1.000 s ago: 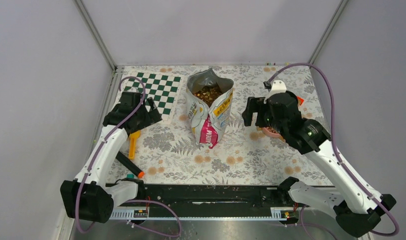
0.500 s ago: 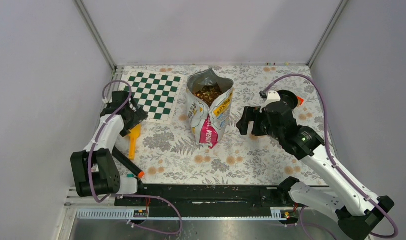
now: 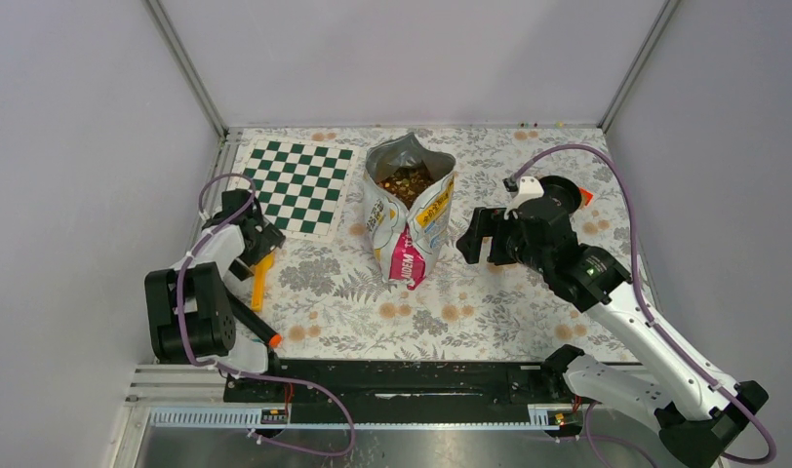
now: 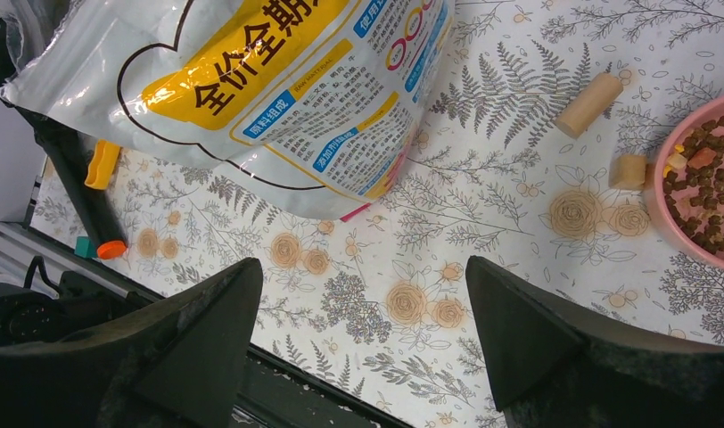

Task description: Serve the pet food

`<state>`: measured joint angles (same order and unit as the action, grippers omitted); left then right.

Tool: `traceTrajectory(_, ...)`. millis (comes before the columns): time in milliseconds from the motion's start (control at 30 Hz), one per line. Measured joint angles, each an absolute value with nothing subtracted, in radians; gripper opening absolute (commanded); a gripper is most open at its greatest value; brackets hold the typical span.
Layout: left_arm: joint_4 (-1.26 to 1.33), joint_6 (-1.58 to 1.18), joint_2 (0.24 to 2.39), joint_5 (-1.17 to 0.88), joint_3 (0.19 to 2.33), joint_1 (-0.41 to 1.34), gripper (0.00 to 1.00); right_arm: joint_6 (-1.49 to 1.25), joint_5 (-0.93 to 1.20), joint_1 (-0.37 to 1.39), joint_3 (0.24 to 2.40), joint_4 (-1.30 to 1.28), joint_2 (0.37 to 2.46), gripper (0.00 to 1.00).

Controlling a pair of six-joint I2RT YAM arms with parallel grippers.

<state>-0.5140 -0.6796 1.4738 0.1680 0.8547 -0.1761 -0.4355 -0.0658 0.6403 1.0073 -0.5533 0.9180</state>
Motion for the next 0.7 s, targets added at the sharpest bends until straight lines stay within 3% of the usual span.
traceTrajectory(367, -0.369, -0.735, 1.473, 0.091, 0.761, -0.166, 0.87, -0.432, -0.067, 0.640, 0.987, -0.546, 0.904, 0.93)
traceTrajectory(700, -0.410, -0.780, 1.402, 0.198, 0.695, -0.024, 0.68, -0.427, -0.067, 0.640, 0.983, -0.540, 0.903, 0.93)
